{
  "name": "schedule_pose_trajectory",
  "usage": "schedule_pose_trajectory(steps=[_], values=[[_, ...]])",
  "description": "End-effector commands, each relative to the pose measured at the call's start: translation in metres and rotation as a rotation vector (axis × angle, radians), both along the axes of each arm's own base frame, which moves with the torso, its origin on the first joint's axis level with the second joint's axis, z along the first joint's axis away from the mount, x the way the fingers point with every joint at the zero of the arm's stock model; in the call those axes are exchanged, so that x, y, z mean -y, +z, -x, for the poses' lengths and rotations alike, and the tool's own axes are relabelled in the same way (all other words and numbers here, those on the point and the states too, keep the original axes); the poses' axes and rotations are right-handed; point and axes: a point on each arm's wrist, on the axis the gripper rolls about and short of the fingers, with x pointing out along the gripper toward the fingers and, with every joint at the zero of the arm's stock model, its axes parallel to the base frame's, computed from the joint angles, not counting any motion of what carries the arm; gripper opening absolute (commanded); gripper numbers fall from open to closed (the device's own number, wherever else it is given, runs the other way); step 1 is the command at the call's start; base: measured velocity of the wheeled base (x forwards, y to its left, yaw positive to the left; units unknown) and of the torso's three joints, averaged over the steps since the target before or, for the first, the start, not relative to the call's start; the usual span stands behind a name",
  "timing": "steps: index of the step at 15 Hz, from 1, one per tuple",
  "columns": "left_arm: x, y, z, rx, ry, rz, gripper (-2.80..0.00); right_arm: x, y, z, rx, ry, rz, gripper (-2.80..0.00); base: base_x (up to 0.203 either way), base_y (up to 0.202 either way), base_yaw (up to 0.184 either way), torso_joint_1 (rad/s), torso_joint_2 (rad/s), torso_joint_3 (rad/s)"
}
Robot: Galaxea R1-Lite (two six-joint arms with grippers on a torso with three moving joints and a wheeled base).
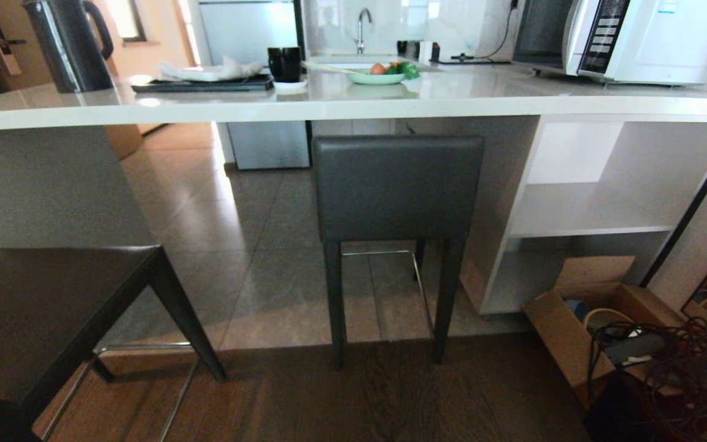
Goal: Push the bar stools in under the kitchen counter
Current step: Pull the gray chair out from under the dining table
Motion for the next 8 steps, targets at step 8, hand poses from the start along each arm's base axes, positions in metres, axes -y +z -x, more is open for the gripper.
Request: schedule_pose_trajectory(steps=[8], values=[[0.0,0.0,0.0,0.0,0.001,0.006,-2.8,0.0,0.0,-0.0001,-0.002,0.001,0.001,-2.8,0.0,-0.147,0.0,0.001,0.0,0.004]])
